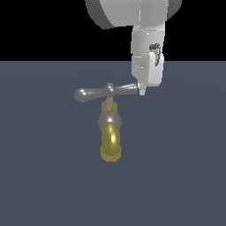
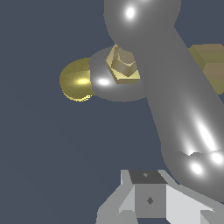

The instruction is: Turn on the faucet by rotating a designated handle.

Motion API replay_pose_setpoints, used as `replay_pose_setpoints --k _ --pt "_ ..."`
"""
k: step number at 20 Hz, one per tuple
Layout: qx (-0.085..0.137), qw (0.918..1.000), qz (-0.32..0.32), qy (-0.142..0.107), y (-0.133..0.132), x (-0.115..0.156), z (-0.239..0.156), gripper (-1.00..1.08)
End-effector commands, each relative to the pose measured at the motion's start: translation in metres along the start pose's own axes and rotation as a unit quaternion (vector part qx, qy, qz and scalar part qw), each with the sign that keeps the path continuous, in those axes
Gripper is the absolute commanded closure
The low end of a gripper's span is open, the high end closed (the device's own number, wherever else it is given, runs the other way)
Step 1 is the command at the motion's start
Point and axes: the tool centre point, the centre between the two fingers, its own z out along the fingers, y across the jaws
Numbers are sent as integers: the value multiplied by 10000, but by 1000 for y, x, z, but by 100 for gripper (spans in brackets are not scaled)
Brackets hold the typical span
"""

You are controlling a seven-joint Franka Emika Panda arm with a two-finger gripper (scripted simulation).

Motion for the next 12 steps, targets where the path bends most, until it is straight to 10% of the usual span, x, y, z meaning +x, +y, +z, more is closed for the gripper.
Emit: replay_pose_setpoints --k 1,12 --pt "-44 10000 -21 -17 11 1 -1 108" --pt "-13 10000 32 -16 33 5 0 108"
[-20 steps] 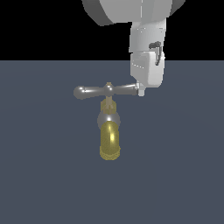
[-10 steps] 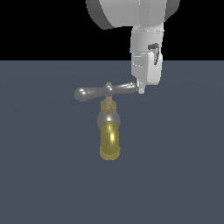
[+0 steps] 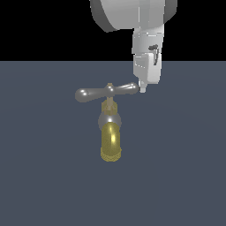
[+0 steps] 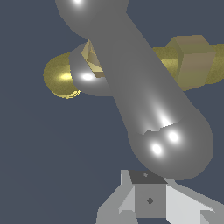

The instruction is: Turn on the faucet by rotating a designated handle.

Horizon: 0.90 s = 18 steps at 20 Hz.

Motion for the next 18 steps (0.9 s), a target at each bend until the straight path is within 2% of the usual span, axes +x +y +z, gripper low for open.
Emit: replay_pose_setpoints --k 1,18 --pt "-14 10000 -95 12 11 17 0 108" --pt "-41 9999 -143 12 65 61 -2 108"
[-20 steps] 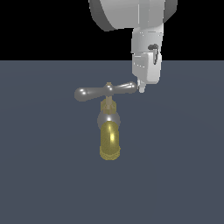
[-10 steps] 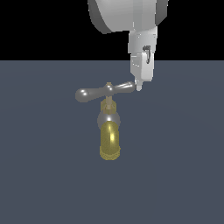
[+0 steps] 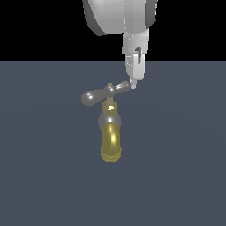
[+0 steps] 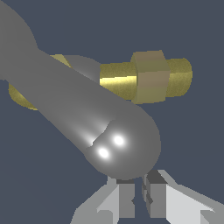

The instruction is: Turn on the faucet by rotating a designated handle.

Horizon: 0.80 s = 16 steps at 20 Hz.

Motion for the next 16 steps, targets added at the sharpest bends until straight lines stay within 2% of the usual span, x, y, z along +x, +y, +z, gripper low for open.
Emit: replay_pose_setpoints --k 1,2,16 --pt "-31 9997 -239 67 9 37 -2 108" --pt "2 10000 -10 -1 2 3 0 108" --pt "-31 9997 -234 65 15 120 -3 108"
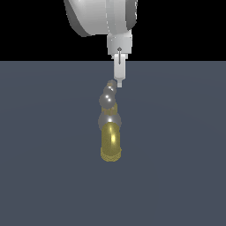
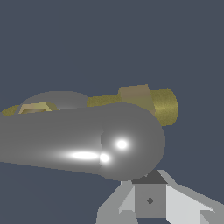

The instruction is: Turn on the faucet by rotating a designated handle.

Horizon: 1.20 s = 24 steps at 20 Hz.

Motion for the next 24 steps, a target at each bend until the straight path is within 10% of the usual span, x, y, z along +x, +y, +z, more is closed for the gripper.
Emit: replay_pose_setpoints --k 1,2,24 --pt "11 9990 -415 140 -3 69 -3 108" --pt "1 10000 -27 5 0 7 0 108" --pt "9 9992 -385 129 -57 122 -5 108"
